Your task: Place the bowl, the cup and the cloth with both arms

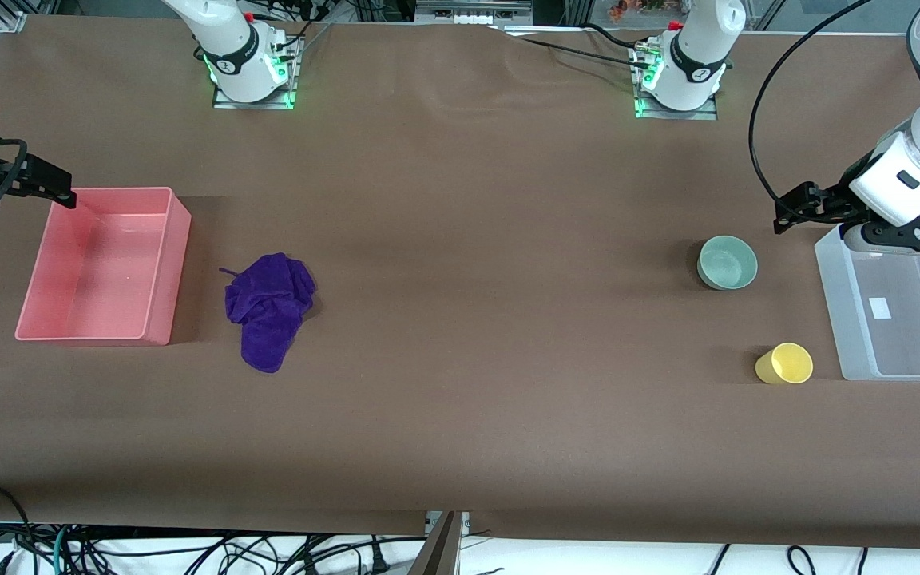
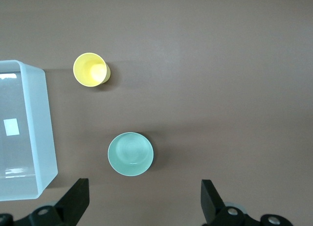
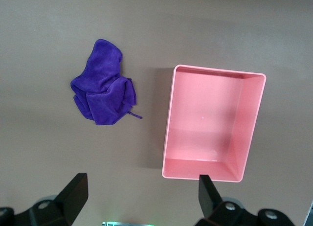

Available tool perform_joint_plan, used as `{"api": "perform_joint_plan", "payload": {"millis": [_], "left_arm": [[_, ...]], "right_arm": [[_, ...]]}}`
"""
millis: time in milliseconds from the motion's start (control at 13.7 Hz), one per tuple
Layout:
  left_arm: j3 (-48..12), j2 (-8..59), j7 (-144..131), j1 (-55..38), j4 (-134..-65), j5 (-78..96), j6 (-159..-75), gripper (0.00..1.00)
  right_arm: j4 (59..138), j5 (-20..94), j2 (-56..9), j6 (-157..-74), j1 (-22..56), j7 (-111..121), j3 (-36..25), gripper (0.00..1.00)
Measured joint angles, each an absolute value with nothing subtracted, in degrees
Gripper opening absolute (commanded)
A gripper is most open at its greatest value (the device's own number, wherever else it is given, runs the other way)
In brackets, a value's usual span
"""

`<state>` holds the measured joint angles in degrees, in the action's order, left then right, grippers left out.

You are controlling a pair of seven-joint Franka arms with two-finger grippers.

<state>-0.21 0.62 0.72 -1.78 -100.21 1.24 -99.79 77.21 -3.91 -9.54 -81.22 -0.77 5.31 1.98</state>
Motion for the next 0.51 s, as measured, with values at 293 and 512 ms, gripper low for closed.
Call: {"api": "perform_joint_plan", "payload": {"millis": [293,512], "left_arm": [[-0.21,0.66,0.57,-1.78,-100.21,1.24,-99.76,1.00],[-0.22,0.71,0.56,-1.78,-100.22,1.24,-98.45,1.00]], "right_arm": [[77.21,-3.91,-9.55,-81.64,-0.76,5.30,1.98,1.00],[77.21,-3.91,-9.55,-81.68,-0.76,5.30,1.98,1.00]]}}
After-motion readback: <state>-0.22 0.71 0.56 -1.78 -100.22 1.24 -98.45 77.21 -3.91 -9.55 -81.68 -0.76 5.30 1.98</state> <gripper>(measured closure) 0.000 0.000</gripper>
